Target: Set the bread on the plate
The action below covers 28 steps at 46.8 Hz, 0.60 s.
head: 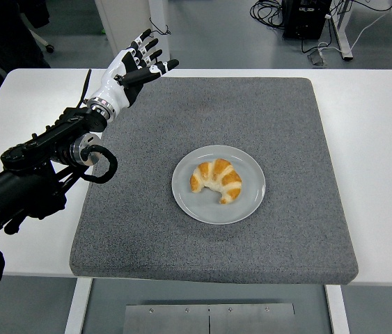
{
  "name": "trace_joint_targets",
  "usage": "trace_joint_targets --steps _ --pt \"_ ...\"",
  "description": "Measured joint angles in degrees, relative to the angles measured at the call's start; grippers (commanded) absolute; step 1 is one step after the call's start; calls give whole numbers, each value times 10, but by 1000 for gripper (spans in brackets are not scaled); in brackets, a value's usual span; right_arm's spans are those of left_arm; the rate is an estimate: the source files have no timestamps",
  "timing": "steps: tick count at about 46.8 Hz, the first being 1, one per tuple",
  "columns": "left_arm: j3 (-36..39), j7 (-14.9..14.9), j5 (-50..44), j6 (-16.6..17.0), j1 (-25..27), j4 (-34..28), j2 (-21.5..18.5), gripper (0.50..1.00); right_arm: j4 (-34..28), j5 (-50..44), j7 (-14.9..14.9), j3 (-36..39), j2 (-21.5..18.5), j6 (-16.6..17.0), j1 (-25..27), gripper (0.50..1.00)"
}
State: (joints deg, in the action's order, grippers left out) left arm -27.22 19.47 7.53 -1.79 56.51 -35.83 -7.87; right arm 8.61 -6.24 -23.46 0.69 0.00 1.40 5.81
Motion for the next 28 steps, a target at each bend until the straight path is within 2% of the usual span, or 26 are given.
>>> trace_joint_targets --steps 8,15,19,28 --pt "-22 14 -45 -7 -1 60 10 961 0 0 0 -2 0 0 -1 1000" --pt "-63 15 -62 -52 -3 120 22 961 0 0 0 -2 0 0 0 1000" --pt "-77 17 -62 -62 -3 159 39 960 0 0 0 -3 0 0 0 1000" --pt "-79 23 -62 -63 -2 171 46 960 2 0 0 -6 0 1 0 1000"
